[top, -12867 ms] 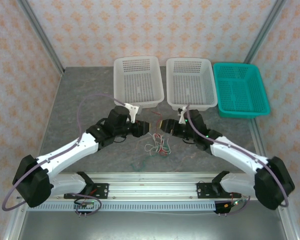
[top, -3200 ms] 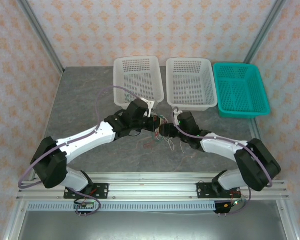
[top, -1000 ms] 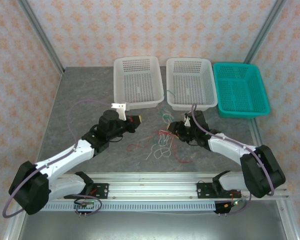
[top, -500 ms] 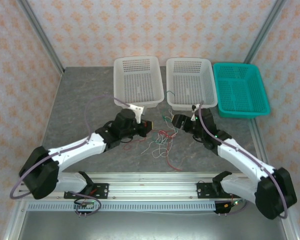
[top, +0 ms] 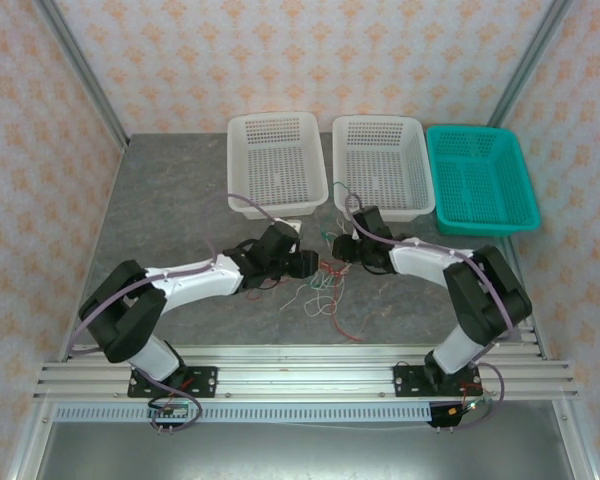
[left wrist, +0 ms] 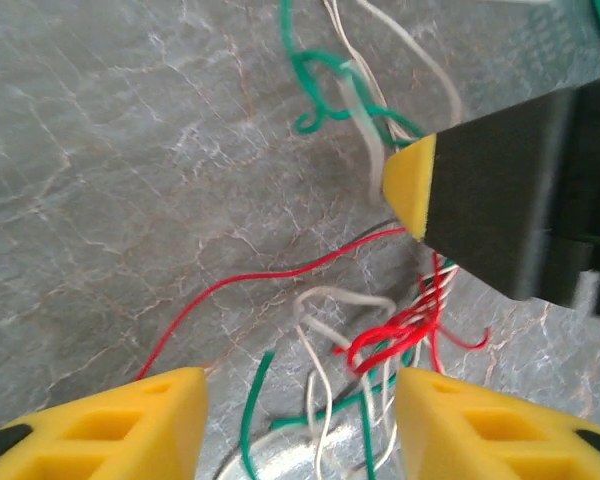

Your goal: Untangle the cables

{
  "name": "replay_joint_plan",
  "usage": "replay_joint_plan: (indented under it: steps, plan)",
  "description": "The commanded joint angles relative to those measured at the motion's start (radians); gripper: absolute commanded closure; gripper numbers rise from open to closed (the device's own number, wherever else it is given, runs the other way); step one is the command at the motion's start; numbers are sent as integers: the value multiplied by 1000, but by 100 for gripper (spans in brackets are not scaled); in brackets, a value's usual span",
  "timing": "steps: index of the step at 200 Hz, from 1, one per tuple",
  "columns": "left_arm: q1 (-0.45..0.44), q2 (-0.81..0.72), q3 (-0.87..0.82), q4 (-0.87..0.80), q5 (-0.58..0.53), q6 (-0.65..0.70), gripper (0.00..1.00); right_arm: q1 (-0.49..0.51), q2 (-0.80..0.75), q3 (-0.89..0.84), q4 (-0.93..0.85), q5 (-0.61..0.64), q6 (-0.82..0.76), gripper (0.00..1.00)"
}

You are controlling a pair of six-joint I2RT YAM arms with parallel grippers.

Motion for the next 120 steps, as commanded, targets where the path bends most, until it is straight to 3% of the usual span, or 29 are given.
replay_joint_plan:
  steps: [1,19,39,78,120]
  plan:
    - [37,-69,-48,-49,-66,-6,38,32,-37,25,27,17,-70,87]
    - [59,-97,-77,-87,-67,28,29,41,-134,-11,58,19,-110,100]
    - [85,-108,-84,-125,-64,103,25,41,-239,-55,95,-55,-180,100]
    - [163,-158,-104,-66,49,137,13,42,-345,-57,7,-162,-299,100]
    - [208,-296,-188,80,323,235,6,43,-511,-26,-107,-144,-397,100]
